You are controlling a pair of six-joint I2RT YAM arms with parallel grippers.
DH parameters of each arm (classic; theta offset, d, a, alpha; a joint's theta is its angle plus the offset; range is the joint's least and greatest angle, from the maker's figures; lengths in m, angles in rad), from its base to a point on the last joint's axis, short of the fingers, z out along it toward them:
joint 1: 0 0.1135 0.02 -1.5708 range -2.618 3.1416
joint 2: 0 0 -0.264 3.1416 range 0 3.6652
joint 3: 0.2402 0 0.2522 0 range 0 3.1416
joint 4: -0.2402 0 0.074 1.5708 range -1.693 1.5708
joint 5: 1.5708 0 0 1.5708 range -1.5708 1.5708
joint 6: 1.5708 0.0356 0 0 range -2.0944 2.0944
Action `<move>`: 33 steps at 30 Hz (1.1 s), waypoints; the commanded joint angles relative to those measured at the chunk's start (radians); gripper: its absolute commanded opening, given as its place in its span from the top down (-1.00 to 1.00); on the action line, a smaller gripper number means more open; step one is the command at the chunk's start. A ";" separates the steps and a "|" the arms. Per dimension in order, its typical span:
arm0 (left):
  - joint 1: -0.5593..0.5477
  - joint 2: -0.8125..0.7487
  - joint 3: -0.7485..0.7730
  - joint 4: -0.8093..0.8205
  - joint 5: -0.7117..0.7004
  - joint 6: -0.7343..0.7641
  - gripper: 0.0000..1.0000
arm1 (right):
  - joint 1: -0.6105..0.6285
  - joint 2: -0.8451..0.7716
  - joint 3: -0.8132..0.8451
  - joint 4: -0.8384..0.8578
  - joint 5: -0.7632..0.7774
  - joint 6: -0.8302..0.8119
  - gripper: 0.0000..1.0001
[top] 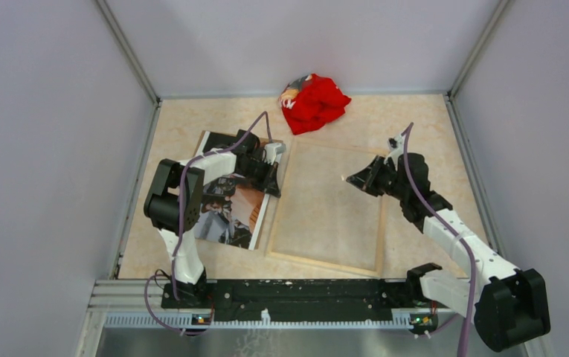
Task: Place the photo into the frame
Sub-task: Place the photo frame item in the photo frame.
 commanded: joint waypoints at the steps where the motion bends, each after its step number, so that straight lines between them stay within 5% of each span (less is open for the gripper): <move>1: -0.013 0.040 -0.009 -0.074 -0.024 0.027 1.00 | 0.013 -0.015 0.040 -0.016 0.014 -0.042 1.00; 18: 0.025 0.010 0.032 -0.097 0.022 0.022 1.00 | -0.005 -0.034 0.037 -0.052 0.013 -0.065 1.00; 33: 0.033 -0.009 0.043 -0.094 -0.010 0.029 0.78 | -0.091 -0.003 -0.001 -0.059 -0.058 -0.079 1.00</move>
